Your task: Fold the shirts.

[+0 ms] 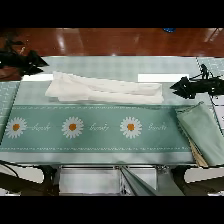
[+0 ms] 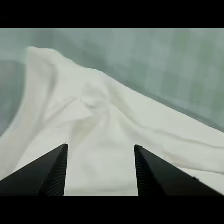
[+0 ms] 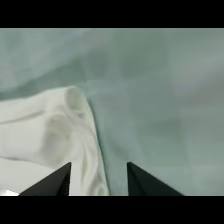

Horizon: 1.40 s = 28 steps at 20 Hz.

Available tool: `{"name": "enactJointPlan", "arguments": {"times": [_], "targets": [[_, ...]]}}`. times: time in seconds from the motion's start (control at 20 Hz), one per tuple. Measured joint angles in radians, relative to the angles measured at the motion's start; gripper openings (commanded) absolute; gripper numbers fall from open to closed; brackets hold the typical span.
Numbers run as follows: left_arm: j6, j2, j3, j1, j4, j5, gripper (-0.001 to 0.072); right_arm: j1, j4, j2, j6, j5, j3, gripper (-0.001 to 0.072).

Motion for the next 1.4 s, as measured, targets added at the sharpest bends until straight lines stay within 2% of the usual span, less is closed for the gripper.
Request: {"name": "enactJointPlan", "arguments": {"times": [0.25,0.4,0.45,0.5,0.55,0.6,0.65,0.7,0.75,0.95,1.15,1.4], "targets": [[0.031,0.335,-0.273,-0.032,0.078,0.169,0.0509,0.048,-0.021,-0.020,0.028,-0.003,-0.043,0.0414],[0.063,0.504,-0.472,-0.117,0.062,0.278,0.0509,0.110,0.061,-0.058,0.023,-0.039,-0.050,0.0385],[0.071,0.541,-0.525,-0.153,0.055,0.309,0.0509,0.133,0.092,-0.070,0.017,-0.053,-0.048,0.0291],[0.075,0.562,-0.564,-0.188,0.050,0.330,0.0509,0.154,0.104,-0.079,0.012,-0.063,-0.042,0.0123],[0.080,0.575,-0.597,-0.227,0.048,0.338,0.0507,0.177,0.117,-0.088,0.009,-0.079,-0.033,0.0019],[0.082,0.582,-0.618,-0.261,0.043,0.353,0.0500,0.194,0.138,-0.090,0.006,-0.071,-0.017,0.0019],[0.084,0.583,-0.635,-0.297,0.038,0.365,0.0357,0.207,0.148,-0.086,0.001,-0.066,-0.002,0.0019],[0.085,0.582,-0.646,-0.327,0.039,0.365,0.0056,0.216,0.147,-0.073,-0.002,-0.047,0.012,0.0019],[0.087,0.580,-0.654,-0.357,0.038,0.374,0.0016,0.220,0.144,-0.049,-0.005,-0.033,0.022,0.0019],[0.111,0.568,-0.670,-0.475,0.026,0.394,0.0018,0.231,-0.004,0.174,0.047,0.047,-0.003,0.0019],[0.124,0.504,-0.671,-0.633,-0.023,0.477,0.0018,0.234,-0.177,0.550,0.112,0.115,-0.126,0.0019],[0.124,0.275,-0.534,-0.858,-0.104,0.515,0.0017,0.235,-0.195,0.959,0.211,0.190,-0.276,0.0019]]}}
